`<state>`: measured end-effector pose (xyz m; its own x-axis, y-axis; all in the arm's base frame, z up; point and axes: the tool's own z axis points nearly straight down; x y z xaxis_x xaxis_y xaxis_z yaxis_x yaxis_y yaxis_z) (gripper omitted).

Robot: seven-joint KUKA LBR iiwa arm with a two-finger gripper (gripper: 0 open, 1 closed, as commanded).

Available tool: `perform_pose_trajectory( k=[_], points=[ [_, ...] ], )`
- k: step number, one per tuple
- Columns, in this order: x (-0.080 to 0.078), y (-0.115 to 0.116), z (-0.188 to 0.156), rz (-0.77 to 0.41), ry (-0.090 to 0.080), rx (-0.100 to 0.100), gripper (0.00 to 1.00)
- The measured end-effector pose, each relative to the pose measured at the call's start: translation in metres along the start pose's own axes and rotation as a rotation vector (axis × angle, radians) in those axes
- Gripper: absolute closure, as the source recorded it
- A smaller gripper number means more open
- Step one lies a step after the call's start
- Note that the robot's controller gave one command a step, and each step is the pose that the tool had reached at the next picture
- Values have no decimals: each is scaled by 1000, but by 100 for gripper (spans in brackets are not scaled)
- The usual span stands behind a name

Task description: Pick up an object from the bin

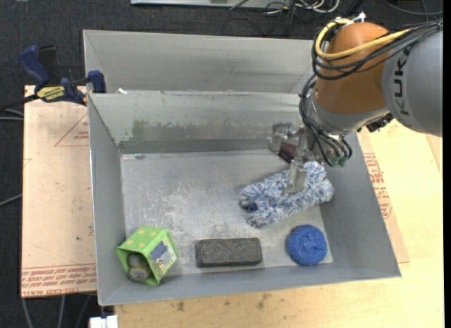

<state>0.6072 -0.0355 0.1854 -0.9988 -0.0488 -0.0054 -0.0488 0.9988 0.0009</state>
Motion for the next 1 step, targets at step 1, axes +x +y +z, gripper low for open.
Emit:
perform_pose_trajectory(
  k=[1],
  points=[
    [23, -1, 36, -197, 4, 0, 0]
  ],
)
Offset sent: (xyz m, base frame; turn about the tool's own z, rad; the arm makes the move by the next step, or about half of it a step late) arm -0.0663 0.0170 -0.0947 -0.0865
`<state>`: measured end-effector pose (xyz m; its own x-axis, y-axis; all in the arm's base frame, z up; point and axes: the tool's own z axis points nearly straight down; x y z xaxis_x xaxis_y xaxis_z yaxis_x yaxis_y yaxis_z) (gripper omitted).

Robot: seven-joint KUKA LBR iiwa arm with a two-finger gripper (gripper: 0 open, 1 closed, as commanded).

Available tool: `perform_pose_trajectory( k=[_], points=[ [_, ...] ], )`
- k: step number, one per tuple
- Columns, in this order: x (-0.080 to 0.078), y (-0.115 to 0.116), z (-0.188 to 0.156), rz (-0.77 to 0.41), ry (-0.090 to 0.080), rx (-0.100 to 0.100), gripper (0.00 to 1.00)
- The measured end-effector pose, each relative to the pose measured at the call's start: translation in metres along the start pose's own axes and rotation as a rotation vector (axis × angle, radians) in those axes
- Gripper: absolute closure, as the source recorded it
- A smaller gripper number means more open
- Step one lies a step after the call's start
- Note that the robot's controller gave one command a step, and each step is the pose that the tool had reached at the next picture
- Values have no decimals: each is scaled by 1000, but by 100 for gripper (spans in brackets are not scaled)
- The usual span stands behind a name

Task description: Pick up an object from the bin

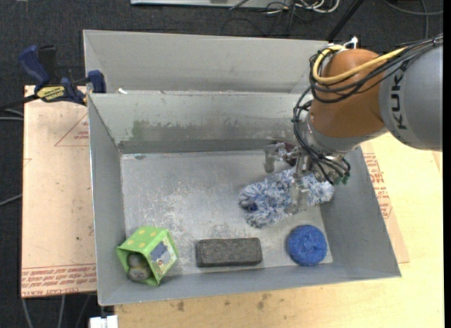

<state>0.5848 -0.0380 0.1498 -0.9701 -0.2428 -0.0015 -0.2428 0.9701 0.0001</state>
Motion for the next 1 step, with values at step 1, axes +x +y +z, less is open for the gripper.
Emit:
perform_pose_trajectory(
  k=[1],
  points=[
    [21, 16, 34, -3, -1, -1, 0]
  ],
)
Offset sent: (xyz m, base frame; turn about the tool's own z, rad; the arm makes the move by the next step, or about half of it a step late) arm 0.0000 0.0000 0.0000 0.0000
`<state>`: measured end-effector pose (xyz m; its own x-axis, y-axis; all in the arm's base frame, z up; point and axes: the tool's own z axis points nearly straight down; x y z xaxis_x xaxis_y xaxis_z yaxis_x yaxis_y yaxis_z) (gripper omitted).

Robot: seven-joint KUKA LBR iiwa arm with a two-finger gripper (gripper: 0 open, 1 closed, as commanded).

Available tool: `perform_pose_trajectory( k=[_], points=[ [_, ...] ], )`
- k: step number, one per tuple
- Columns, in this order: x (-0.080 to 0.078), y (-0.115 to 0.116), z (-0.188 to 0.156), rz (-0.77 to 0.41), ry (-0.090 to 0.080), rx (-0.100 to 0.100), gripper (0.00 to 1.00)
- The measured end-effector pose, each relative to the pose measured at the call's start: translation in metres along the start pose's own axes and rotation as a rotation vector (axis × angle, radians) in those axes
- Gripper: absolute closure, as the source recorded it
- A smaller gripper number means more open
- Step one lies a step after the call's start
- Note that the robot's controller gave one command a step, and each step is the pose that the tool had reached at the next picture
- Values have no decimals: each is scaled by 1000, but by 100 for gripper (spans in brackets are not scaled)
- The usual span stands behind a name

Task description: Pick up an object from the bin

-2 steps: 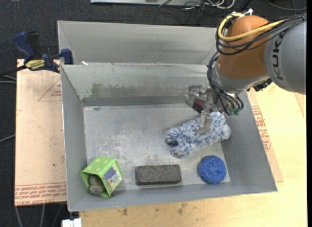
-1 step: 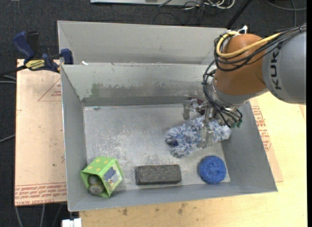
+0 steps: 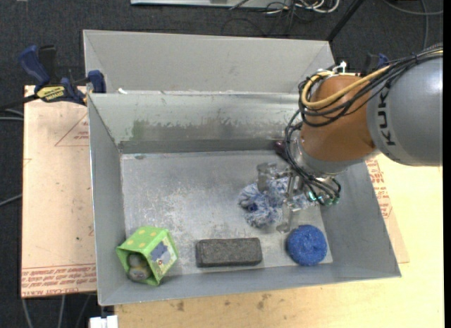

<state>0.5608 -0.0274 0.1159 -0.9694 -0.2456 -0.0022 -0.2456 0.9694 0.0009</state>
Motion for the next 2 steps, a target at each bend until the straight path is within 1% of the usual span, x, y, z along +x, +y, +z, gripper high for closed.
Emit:
perform_pose_trajectory(
  k=[1, 2],
  points=[
    [16, 15, 25, 111, 2, 0, 100],
    [16, 15, 25, 110, 2, 0, 100]
  ],
)
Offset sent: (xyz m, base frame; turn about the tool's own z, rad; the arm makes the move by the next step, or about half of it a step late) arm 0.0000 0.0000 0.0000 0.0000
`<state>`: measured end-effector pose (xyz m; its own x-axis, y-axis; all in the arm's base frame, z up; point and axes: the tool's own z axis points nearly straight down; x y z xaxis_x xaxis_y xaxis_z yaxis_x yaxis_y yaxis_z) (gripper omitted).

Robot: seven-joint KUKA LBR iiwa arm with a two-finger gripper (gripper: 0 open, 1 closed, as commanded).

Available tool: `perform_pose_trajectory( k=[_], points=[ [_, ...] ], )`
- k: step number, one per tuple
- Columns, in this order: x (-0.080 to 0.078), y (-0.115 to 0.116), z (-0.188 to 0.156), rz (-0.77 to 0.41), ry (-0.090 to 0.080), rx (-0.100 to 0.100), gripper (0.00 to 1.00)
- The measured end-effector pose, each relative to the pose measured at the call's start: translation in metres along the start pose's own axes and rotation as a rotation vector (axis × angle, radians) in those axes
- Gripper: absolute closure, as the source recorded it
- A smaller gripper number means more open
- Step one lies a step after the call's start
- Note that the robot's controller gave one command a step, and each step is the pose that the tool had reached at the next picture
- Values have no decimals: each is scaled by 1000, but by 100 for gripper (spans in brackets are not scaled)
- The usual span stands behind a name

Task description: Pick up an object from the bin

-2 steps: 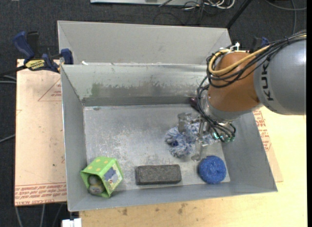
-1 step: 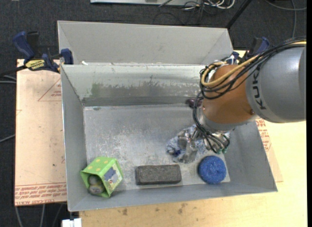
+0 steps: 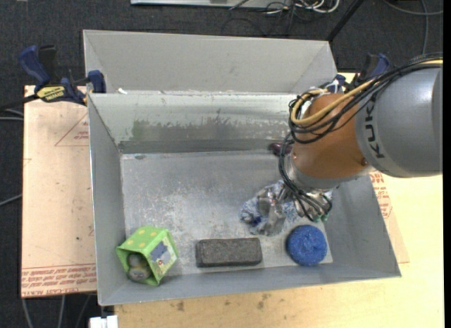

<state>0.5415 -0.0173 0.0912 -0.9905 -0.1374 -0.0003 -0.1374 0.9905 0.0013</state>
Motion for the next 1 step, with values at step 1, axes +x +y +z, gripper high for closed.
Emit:
perform_pose_trajectory(
  k=[1],
  points=[
    [-4, 4, -114, -17, -2, 1, 100]
  ],
)
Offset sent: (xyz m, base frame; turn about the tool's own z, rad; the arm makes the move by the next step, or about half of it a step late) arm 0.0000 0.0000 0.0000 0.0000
